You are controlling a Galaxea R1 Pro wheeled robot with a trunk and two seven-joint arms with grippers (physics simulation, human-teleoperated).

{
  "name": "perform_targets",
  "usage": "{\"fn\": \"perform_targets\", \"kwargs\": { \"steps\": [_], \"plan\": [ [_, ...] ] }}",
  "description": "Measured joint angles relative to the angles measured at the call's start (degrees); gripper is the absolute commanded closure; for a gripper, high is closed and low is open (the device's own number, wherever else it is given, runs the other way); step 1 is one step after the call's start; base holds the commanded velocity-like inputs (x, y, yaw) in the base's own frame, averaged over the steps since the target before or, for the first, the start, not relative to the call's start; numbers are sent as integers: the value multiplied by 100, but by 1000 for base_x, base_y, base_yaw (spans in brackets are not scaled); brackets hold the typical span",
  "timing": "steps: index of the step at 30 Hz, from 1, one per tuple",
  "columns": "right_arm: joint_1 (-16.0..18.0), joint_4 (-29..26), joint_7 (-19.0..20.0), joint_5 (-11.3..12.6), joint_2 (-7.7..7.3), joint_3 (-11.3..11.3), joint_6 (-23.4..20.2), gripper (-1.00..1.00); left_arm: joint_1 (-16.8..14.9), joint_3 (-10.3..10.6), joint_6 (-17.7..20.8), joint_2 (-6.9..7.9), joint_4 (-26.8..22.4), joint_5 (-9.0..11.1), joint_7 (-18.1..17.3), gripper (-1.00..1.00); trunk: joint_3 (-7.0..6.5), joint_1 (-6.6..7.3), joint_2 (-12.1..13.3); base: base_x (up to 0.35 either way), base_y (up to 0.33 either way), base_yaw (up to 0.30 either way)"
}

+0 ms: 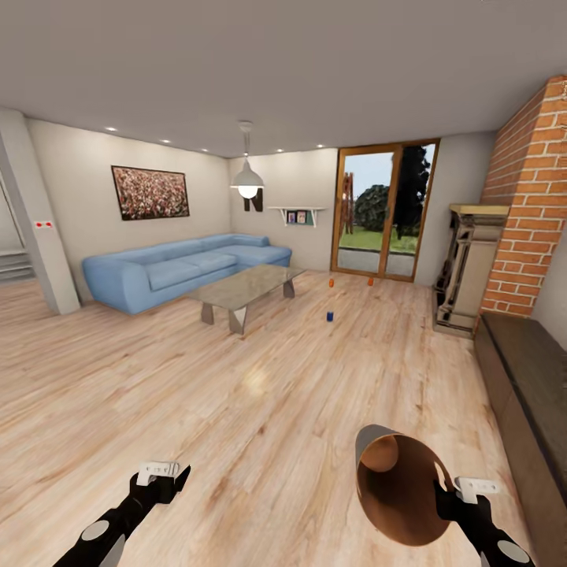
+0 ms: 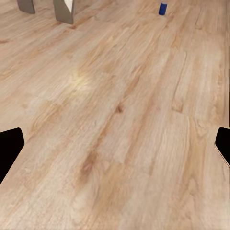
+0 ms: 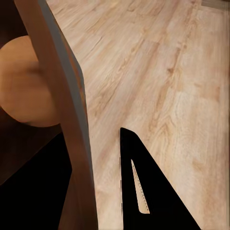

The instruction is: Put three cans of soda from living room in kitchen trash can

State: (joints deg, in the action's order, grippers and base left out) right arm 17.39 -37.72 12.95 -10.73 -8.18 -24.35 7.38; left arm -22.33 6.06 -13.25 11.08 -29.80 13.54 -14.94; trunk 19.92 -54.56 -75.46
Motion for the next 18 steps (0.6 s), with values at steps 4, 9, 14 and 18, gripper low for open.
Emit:
{"fn": "perform_targets", "kwargs": {
  "steps": [4,9,14,18],
  "plan": [
    [0,3,-1,-4,0,5,0,100,0,0,2,0,0,0,0,-100,-25,0,0,322,0,-202],
    [-1,10,0,-7,0,15,0,100,0,0,0,0,0,0,0,-100,-56,0,0,322,0,-203],
    [0,13,-3,-10,0,23,0,100,0,0,5,0,0,0,0,-100,-79,0,0,322,0,-188],
    [-1,13,-1,-8,5,23,0,100,0,0,7,0,0,0,0,-100,-84,0,0,322,0,-101]
  ]
}}
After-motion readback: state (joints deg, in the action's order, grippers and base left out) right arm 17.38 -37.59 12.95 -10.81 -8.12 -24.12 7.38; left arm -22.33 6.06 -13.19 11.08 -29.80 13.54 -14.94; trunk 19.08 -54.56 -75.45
